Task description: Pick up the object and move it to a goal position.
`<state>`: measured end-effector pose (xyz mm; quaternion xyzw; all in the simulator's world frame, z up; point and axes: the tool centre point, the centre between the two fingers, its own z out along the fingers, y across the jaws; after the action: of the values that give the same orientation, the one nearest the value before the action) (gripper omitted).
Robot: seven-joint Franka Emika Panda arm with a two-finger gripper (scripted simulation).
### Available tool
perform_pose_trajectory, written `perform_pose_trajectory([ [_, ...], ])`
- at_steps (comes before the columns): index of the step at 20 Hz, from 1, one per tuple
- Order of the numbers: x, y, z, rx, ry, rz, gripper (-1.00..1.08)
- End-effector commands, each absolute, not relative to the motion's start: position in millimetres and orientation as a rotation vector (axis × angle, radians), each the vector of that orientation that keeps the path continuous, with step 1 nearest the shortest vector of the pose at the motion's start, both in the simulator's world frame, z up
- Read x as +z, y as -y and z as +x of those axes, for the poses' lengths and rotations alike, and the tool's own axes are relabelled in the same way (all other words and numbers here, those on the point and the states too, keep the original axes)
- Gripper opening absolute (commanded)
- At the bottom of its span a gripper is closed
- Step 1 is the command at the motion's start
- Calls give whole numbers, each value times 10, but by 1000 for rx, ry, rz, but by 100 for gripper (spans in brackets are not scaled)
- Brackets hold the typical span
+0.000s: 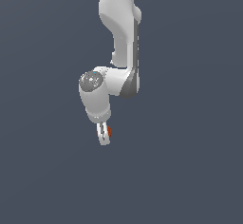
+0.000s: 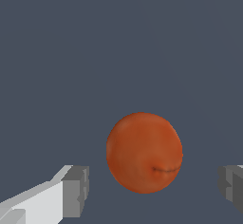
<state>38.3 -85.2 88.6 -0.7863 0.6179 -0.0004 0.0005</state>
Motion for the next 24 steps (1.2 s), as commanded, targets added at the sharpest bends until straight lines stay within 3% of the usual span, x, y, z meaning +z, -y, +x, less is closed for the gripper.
perform_pose_trajectory([
  [1,775,855,374,0,-1943,-2469,100],
  [11,468,856,380,0,-1946,-2466,100],
  [12,468,856,380,0,-1946,-2466,-100],
  [24,474,838,383,0,-1946,-2466,-100],
])
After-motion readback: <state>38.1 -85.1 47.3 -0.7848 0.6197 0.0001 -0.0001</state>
